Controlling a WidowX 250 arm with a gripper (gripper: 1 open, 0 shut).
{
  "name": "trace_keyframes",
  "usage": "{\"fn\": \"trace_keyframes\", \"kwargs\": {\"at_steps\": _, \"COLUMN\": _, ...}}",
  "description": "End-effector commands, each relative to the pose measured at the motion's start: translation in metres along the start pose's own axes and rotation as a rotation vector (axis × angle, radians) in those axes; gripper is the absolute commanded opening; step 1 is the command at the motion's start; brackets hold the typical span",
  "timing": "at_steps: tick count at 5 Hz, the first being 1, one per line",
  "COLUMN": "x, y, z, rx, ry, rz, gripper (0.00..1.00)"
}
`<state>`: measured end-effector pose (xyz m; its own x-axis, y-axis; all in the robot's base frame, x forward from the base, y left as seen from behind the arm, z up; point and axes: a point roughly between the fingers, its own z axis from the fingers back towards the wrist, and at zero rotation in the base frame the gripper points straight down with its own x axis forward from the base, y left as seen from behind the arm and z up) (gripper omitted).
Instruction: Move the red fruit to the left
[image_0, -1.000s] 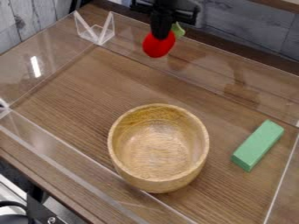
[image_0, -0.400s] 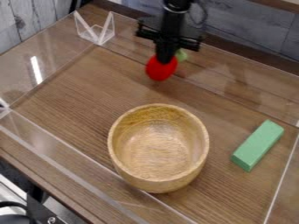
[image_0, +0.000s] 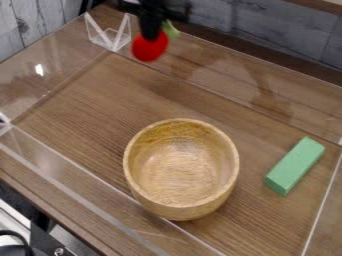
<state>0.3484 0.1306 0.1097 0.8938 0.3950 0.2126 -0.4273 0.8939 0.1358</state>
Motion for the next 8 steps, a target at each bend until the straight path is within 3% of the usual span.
{"fn": "trace_keyframes", "kwargs": {"at_steps": 1, "x": 0.023, "y": 0.021, "z": 0.028, "rx": -0.004, "ry": -0.095, "rz": -0.001, "gripper": 0.00}}
{"fn": "trace_keyframes", "kwargs": {"at_steps": 3, "x": 0.025, "y": 0.042, "z": -0.015, "rx": 0.018, "ry": -0.108, "rz": -0.074, "gripper": 0.00}}
{"fn": "trace_keyframes", "kwargs": {"at_steps": 5, "x": 0.014, "y": 0.068, "z": -0.018, "rx": 0.035, "ry": -0.095, "rz": -0.066, "gripper": 0.00}}
{"fn": "trace_keyframes", "kwargs": {"at_steps": 7, "x": 0.017, "y": 0.080, "z": -0.025, "rx": 0.027, "ry": -0.086, "rz": -0.111, "gripper": 0.00}}
{"fn": "trace_keyframes", "kwargs": {"at_steps": 8, "x": 0.018, "y": 0.084, "z": -0.028, "rx": 0.019, "ry": -0.080, "rz": -0.134, "gripper": 1.00}}
